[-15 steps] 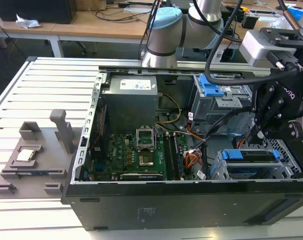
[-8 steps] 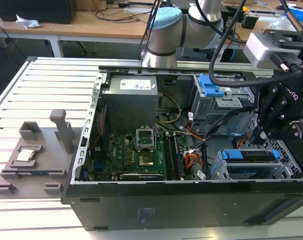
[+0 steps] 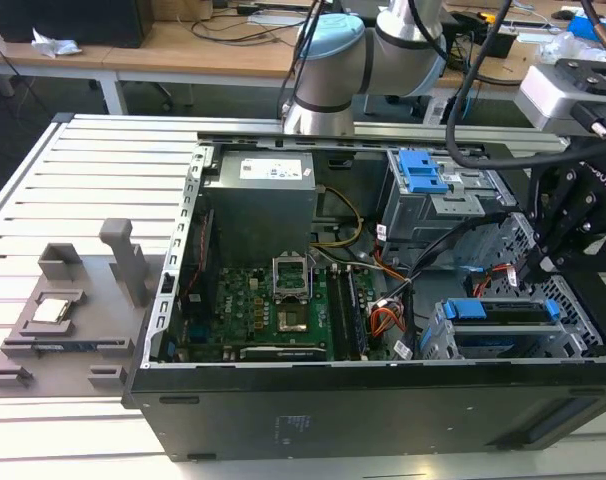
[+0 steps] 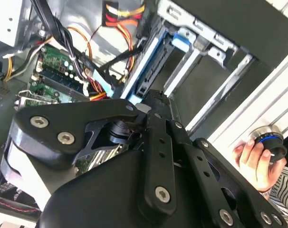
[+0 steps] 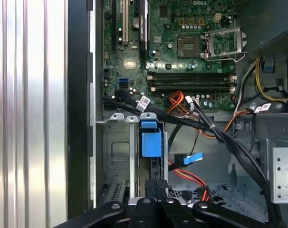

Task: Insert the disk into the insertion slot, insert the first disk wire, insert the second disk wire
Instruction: 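Insert the first disk wire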

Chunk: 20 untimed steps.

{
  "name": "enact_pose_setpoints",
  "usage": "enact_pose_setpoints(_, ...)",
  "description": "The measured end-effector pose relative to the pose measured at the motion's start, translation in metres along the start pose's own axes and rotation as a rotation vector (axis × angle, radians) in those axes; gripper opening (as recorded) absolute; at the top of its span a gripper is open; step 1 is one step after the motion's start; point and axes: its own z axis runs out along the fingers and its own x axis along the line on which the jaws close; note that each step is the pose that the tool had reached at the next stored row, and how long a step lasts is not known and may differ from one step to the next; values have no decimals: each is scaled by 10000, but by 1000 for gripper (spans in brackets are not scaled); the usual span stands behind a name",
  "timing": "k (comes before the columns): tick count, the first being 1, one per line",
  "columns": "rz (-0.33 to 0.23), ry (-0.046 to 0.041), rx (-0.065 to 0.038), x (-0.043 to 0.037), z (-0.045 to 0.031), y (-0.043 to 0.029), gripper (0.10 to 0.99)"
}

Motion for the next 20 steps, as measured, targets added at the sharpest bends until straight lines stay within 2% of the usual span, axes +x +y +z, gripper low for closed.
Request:
enact_pose_setpoints(1, 0, 10, 1, -43, -2, -44, 106)
enact_pose_setpoints(4, 0, 27, 1, -115, -5, -97, 106)
enact_pose_setpoints(8, 1, 62, 1, -183, -8, -164, 106)
enact_pose_setpoints(10, 1, 104, 2, -225, -10, -228, 106)
enact_pose_setpoints(14, 2, 116, 2, -229, -6, -259, 106)
enact_pose_setpoints(20, 2, 117, 2, -228, -5, -261, 114)
